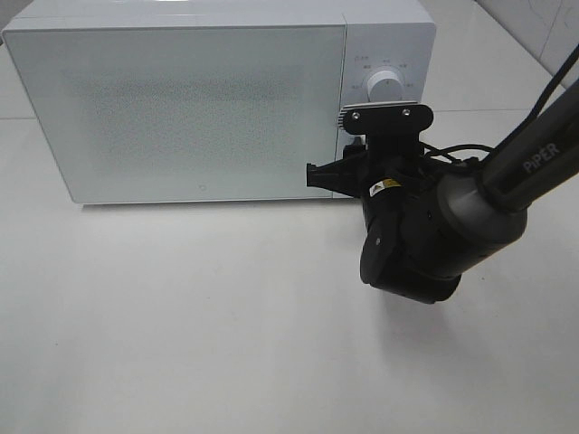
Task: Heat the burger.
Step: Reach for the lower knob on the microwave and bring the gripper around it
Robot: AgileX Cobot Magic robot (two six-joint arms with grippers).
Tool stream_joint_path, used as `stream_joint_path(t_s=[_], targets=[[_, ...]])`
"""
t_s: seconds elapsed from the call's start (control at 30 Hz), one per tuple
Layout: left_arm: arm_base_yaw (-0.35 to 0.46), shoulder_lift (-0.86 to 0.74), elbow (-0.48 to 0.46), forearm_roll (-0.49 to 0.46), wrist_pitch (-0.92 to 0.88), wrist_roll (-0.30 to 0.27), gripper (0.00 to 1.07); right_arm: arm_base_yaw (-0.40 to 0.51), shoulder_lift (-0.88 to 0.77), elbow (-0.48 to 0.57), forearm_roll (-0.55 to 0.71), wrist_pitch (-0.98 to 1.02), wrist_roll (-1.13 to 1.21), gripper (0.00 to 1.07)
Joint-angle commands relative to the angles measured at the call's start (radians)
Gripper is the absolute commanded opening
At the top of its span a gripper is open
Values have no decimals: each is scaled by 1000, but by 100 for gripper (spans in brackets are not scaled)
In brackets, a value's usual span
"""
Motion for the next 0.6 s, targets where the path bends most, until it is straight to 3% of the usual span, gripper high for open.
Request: stream_joint_path(t_s=[0.03, 0.1, 0.6], targets=[[2, -16, 0, -5, -1, 3, 98, -7, -17, -19, -53, -123, -9, 16], [2, -16, 0, -5, -1, 3, 98, -7, -17, -19, -55, -123, -9, 1], [2, -16, 0, -5, -1, 3, 98, -7, -17, -19, -57, -120, -5, 0]])
